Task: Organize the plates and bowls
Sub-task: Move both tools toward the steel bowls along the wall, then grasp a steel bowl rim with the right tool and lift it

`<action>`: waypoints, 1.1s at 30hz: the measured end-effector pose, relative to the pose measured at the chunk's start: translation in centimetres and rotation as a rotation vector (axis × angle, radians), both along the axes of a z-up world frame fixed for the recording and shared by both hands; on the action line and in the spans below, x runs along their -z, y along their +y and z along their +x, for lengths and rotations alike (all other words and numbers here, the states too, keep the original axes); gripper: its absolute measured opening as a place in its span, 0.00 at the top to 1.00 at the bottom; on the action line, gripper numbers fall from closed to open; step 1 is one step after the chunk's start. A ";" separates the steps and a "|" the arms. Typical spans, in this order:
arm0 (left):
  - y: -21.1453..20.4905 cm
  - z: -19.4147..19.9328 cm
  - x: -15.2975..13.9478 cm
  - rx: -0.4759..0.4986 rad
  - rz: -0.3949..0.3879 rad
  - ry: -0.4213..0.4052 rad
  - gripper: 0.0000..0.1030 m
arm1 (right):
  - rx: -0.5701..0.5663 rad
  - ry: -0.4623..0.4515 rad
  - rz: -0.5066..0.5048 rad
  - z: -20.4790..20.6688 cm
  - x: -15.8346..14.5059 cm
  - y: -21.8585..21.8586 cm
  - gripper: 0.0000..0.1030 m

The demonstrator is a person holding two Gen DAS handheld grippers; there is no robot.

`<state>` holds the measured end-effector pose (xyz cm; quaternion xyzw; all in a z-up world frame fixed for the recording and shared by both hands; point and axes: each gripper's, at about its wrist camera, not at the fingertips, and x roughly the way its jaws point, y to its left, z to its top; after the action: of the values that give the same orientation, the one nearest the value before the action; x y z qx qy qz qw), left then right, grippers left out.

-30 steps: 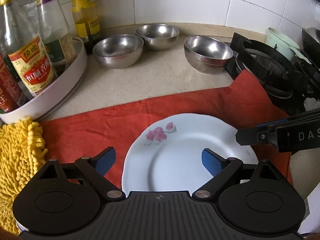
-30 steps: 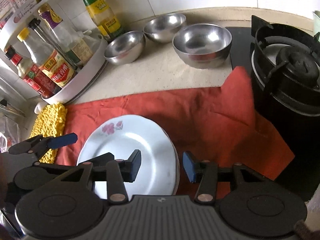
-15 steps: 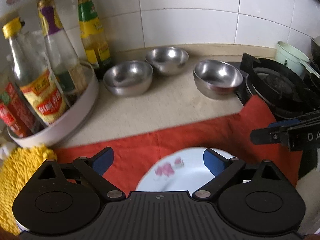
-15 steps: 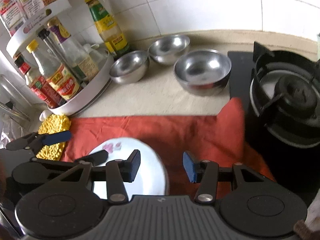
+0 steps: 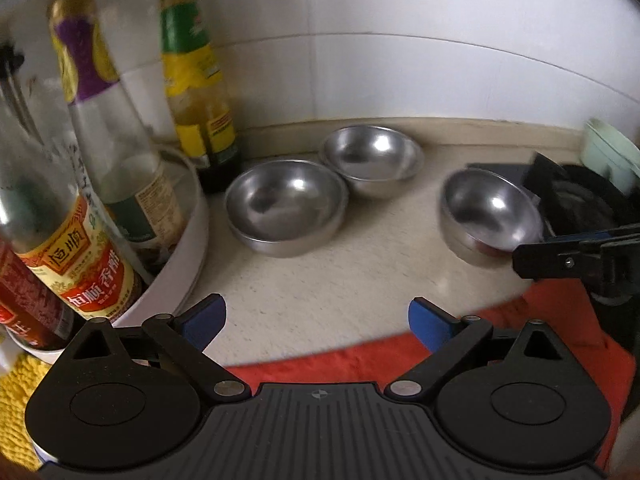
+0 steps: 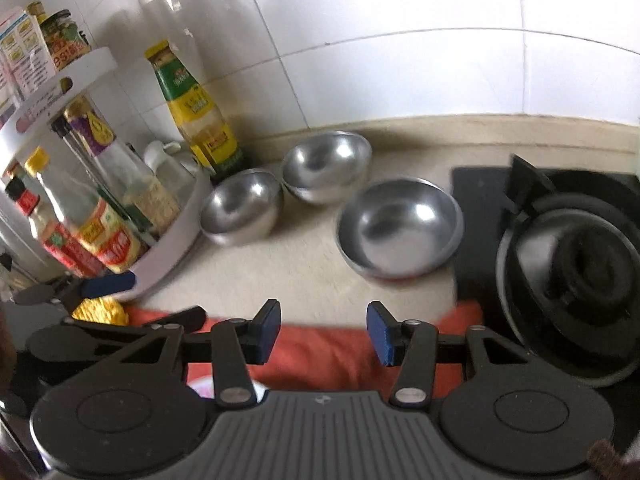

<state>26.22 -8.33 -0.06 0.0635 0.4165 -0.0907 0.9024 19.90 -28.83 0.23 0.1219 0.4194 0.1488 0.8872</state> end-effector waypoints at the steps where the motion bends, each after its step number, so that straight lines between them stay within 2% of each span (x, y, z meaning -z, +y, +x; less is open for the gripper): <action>1: 0.2 0.6 0.3 -0.017 -0.007 0.005 0.03 | -0.012 0.001 0.006 1.0 0.1 0.5 0.57; 4: 0.8 2.3 1.1 -0.076 -0.032 0.023 0.04 | -0.029 0.032 0.035 4.5 0.9 2.2 0.57; 11: 3.0 5.7 2.6 -0.259 -0.189 0.046 0.05 | -0.062 0.117 0.110 11.6 3.3 4.6 0.57; 17: 3.6 8.6 3.9 -0.344 -0.289 0.083 0.10 | -0.091 0.211 0.186 15.8 5.7 5.5 0.57; 22: 3.1 10.3 5.0 -0.385 -0.272 0.092 0.16 | -0.096 0.243 0.218 18.1 7.6 5.9 0.57; 25: 3.2 11.0 5.6 -0.394 -0.282 0.109 0.27 | -0.096 0.276 0.256 19.1 8.7 6.1 0.59; 29: 3.3 11.1 6.4 -0.384 -0.259 0.145 0.33 | -0.102 0.311 0.265 19.5 9.6 6.6 0.71; 31: 3.2 10.7 6.3 -0.356 -0.260 0.155 0.38 | -0.118 0.328 0.256 19.2 10.0 6.6 0.79; 33: 2.8 10.1 6.1 -0.306 -0.260 0.166 0.40 | -0.137 0.343 0.259 18.8 10.0 6.6 0.82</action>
<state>36.28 -5.55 -6.14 -0.1252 0.4788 -0.0107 0.8689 38.65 -22.24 -9.81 0.2296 0.5488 0.2386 0.7676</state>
